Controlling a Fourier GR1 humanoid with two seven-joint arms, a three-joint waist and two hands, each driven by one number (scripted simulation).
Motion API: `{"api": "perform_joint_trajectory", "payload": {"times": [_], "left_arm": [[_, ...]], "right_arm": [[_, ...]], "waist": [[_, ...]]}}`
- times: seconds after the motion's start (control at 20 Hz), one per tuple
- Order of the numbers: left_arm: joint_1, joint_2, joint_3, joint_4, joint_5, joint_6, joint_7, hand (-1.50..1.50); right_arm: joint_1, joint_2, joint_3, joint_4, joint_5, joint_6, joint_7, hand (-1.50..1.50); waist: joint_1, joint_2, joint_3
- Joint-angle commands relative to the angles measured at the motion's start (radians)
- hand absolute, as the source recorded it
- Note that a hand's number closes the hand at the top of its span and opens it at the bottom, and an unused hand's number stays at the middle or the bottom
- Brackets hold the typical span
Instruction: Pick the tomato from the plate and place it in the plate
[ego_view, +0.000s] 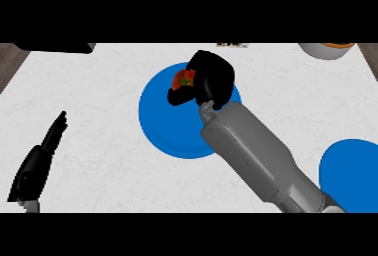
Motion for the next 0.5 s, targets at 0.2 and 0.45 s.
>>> {"api": "perform_joint_trajectory", "payload": {"times": [0.2,0.45], "left_arm": [[0.004,-0.02,-0.007,0.019,-0.014,0.009,-0.015,0.0],[0.008,-0.035,-0.01,0.002,-0.015,0.019,-0.009,0.0]], "right_arm": [[-0.058,0.004,0.099,0.246,-0.168,-0.3,0.022,-1.5],[-0.063,0.004,0.053,0.193,-0.159,-0.479,-0.054,-1.5]], "waist": [[-0.005,-0.002,0.0],[-0.023,-0.007,0.0]]}}
